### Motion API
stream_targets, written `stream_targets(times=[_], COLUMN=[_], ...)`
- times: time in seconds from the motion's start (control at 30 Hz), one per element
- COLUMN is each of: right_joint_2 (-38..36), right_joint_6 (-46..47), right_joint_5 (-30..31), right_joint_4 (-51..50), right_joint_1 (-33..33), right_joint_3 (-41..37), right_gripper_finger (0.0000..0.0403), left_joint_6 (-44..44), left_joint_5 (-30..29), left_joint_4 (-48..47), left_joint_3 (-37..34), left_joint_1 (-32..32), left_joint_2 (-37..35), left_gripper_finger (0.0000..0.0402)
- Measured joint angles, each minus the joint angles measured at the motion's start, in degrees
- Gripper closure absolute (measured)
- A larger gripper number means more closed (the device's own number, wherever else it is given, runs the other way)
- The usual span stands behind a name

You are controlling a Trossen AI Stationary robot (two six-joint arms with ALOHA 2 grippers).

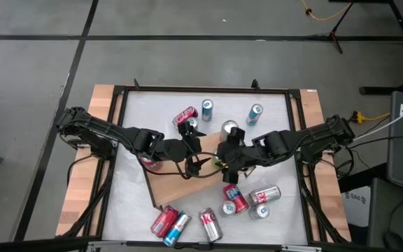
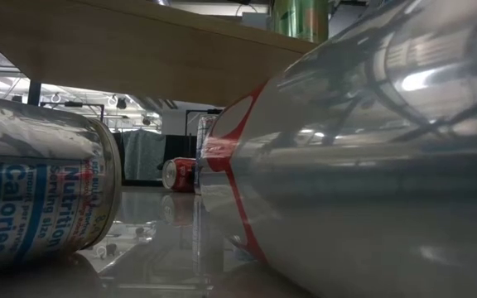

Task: Place canned beverage on shelf
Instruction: Put the light green soda can

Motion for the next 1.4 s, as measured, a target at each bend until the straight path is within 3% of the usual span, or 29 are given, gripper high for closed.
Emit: stream_targets(times=[0.17,0.47,1.03,1.4], right_joint_2=[-0.1,-0.4,-4.5,-4.5], right_joint_6=[0.1,-0.6,-2.4,-6.6], right_joint_5=[-0.1,-0.5,-1.6,-0.9], right_joint_4=[-1.3,-5.0,-14.4,-14.5], right_joint_1=[0.0,0.0,-0.1,-1.1], right_joint_3=[0.1,0.2,-0.1,-0.1], right_gripper_finger=[0.0153,0.0116,0.0126,0.0126], left_joint_6=[0.0,-0.2,-0.2,-0.2], left_joint_5=[0.0,0.0,0.0,0.0], left_joint_4=[0.0,0.0,0.1,0.1], left_joint_3=[0.0,0.0,0.0,0.0], left_joint_1=[0.0,0.0,0.0,0.0], left_joint_2=[0.0,0.0,0.0,0.0], left_gripper_finger=[0.0007,0.0007,0.0007,0.0007])
